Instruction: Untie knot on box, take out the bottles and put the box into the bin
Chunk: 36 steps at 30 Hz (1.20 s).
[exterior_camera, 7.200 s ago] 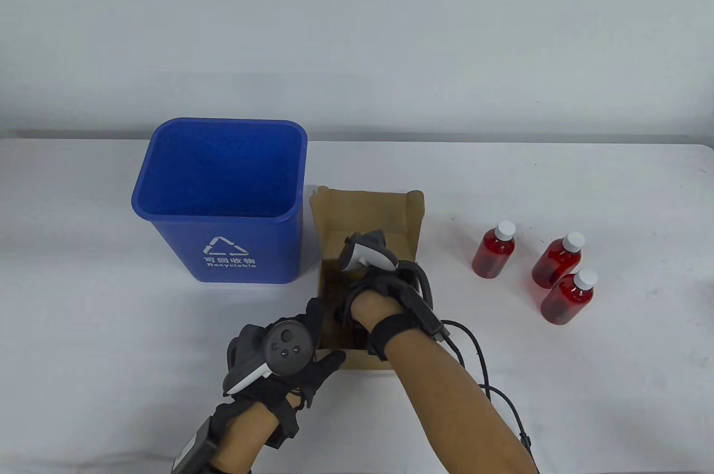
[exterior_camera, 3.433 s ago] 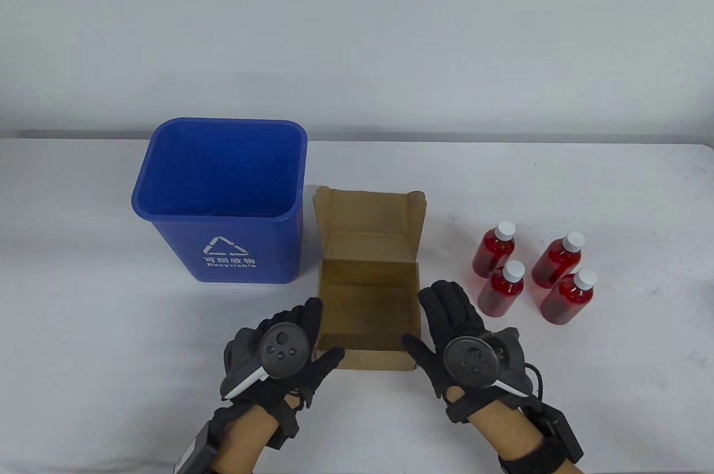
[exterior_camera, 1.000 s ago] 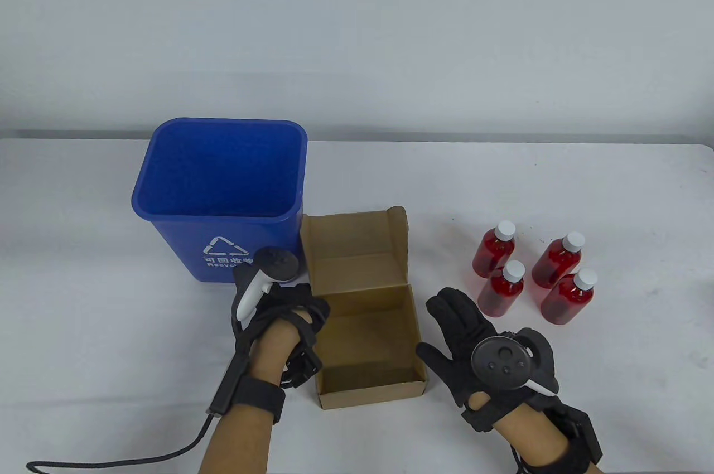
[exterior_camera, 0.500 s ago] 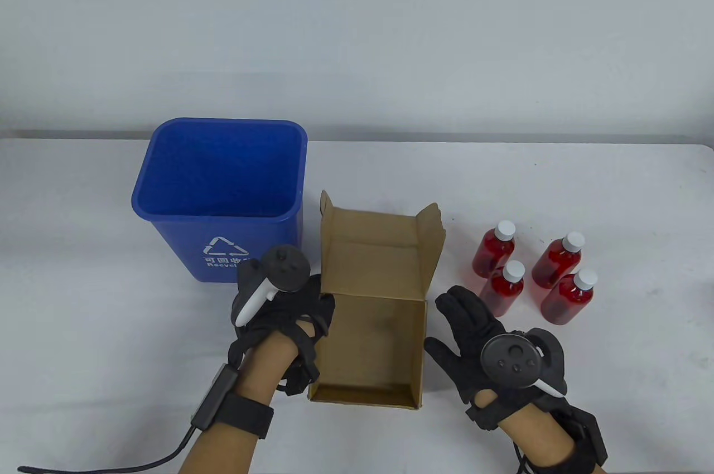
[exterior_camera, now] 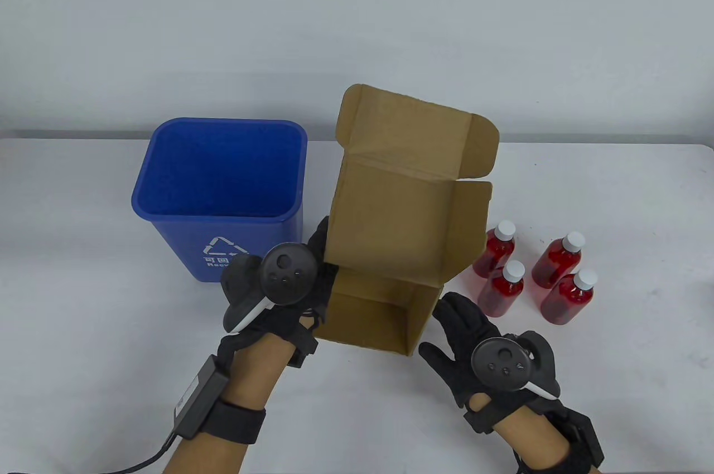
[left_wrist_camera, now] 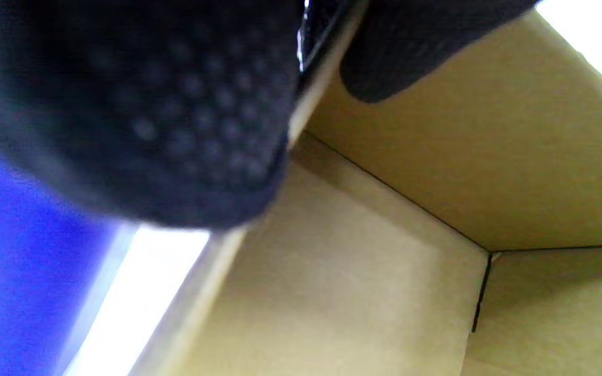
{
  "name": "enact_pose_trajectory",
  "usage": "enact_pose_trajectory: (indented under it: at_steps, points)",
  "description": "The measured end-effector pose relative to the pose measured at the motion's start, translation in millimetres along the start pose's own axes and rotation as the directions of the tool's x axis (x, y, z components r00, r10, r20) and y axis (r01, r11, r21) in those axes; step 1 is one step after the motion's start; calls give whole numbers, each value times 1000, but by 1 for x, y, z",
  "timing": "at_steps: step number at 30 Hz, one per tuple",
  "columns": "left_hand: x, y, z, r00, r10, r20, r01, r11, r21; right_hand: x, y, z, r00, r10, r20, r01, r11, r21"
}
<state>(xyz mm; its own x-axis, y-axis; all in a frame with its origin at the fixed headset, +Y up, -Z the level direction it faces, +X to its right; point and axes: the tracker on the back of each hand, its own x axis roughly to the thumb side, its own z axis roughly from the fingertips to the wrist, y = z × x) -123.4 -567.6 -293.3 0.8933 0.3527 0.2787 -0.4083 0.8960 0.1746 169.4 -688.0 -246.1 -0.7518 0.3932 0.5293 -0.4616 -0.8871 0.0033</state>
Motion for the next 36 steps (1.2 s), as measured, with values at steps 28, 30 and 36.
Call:
enact_pose_trajectory:
  at_steps: [28,30,36]
  points:
    - [-11,138,-38,972,0,-236,100,905,413,11,15,-2,999,17,39,-20,996,91]
    - [-23,142,-35,967,16,-253,100,894,436,12,16,-2,999,19,43,-23,995,97]
    - [-60,146,-26,932,0,-363,180,869,461,14,17,-1,999,18,49,-23,995,96]
